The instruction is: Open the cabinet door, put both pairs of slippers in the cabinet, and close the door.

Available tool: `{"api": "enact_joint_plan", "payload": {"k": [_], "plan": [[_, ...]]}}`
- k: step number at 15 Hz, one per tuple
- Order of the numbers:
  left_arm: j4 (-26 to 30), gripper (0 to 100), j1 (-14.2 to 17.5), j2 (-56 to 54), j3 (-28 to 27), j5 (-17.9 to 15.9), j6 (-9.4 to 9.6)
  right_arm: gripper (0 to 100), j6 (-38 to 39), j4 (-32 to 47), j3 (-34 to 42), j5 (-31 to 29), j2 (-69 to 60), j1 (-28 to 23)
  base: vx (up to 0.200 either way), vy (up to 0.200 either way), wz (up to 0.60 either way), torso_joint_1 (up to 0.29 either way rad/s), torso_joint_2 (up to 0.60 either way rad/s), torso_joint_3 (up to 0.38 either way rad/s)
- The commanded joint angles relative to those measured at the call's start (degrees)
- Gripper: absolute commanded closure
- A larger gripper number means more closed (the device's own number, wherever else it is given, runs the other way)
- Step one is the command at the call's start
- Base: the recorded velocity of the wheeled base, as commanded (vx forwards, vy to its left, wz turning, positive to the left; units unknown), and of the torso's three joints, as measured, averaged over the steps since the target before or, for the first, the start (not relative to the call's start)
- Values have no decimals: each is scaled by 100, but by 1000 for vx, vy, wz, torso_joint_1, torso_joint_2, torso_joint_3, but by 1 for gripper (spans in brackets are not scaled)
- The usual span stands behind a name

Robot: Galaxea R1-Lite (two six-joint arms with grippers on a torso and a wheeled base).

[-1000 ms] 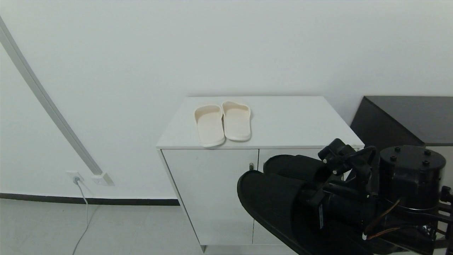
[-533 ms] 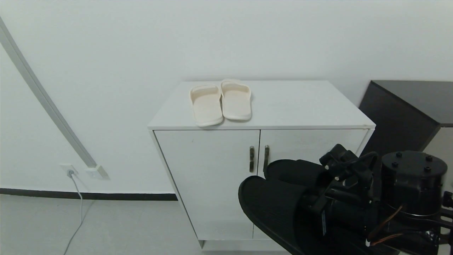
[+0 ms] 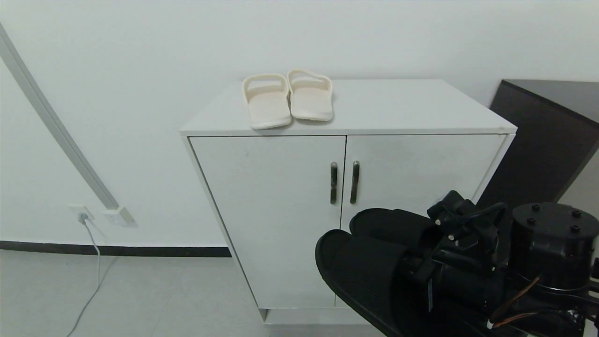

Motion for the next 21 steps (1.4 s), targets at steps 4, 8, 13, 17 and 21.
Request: {"api": "enact_joint_plan", "payload": {"k": [4, 8, 13, 17, 21], "plan": [[6, 0, -2, 7, 0, -22, 46, 100, 4, -90, 166, -33, 80, -12, 0, 0, 0, -133, 472, 330], [-29, 0, -2, 7, -9, -84, 73, 100, -5, -328, 316, -16, 98, 6, 0, 0, 0, -93, 448, 356], [147, 0, -257, 1791, -1819, -699, -323, 100, -13, -328, 351, -16, 194, 94, 0, 0, 0, -32, 407, 371], [-1769, 0, -486, 4270, -2057, -1974, -323, 100, -13, -336, 403, -7, 203, 94, 0, 0, 0, 0, 63, 60], [-3123, 0, -864, 5755, -2294, -2659, -314, 100, -13, -328, 403, 2, 212, 120, 0, 0, 0, 0, 0, 0]]}}
